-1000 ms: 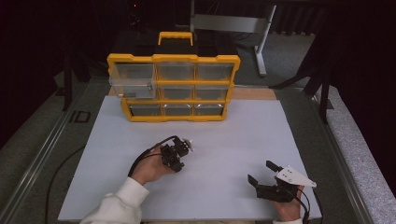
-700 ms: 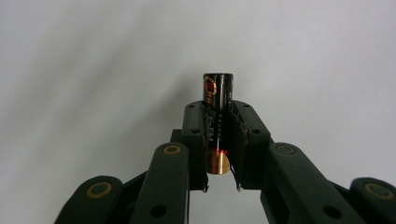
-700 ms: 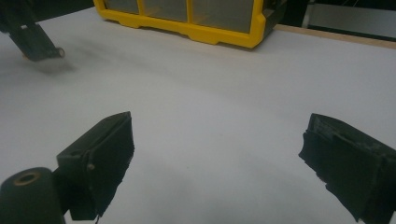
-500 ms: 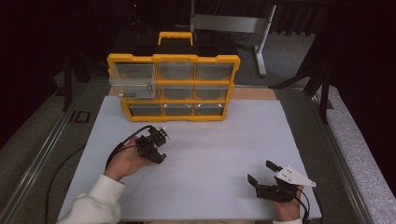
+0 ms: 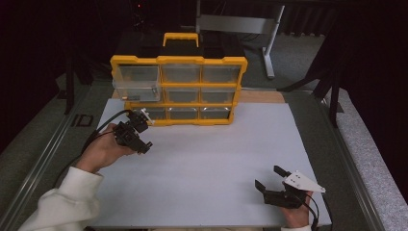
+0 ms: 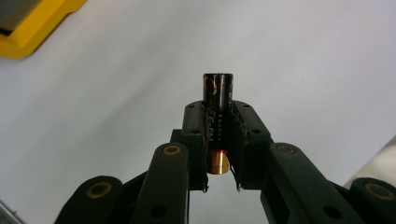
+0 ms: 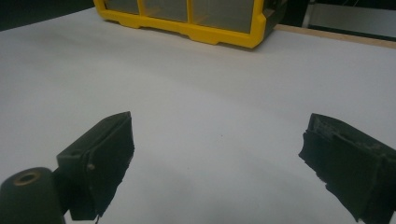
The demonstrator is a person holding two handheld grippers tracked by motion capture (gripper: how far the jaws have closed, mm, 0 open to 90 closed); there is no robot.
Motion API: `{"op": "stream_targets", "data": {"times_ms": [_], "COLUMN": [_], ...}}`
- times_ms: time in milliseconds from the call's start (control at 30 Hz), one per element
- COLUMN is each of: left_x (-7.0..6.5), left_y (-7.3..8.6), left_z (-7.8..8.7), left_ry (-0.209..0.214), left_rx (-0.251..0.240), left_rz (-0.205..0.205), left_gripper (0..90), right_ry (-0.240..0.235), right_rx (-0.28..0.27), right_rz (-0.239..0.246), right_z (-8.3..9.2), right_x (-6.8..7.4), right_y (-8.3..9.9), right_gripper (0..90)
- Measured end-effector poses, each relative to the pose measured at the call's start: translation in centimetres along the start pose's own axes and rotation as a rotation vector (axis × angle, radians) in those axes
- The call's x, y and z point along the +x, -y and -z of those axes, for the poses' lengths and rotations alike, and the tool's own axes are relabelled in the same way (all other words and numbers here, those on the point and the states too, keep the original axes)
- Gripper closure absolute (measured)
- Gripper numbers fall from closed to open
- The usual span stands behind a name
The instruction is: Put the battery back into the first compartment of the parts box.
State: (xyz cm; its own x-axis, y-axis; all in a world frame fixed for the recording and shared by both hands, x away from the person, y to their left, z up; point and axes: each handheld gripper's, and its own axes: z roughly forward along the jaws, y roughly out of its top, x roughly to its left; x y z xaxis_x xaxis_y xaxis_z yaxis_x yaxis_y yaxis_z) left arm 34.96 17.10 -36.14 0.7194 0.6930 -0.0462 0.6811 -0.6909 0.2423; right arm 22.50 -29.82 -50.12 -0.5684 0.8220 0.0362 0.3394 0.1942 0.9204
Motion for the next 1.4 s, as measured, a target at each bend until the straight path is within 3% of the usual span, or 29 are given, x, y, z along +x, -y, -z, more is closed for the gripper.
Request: {"op": "stream_targets", "data": {"times_ms": [333,600,733,1400], "left_x": [1.2,1.4,1.5,3.1], "left_y": [0.6,0.7,0.4,-1.7], "left_z": [2.1,4.3,5.3,11.6], "left_ry": [0.02,0.025,0.041,0.016], "left_rx": [0.008,-0.003,0.008,-0.009], "left_rz": [0.024,0.04,0.033,0.063], "left_gripper": [77.8,77.8,77.8,77.8], "right_ry": [-0.001,-0.002,-0.002,-0.003], "right_rx": [0.001,0.001,0.002,0.0], "right_rz": [-0.004,-0.004,-0.004,-0.009], "right_z": [0.0,0.0,-0.1,-0.1], "right_x": [0.0,0.0,0.0,0.0], "right_y": [0.0,0.0,0.0,0.0], "right_gripper": [8.7,8.7,8.7,8.7]}}
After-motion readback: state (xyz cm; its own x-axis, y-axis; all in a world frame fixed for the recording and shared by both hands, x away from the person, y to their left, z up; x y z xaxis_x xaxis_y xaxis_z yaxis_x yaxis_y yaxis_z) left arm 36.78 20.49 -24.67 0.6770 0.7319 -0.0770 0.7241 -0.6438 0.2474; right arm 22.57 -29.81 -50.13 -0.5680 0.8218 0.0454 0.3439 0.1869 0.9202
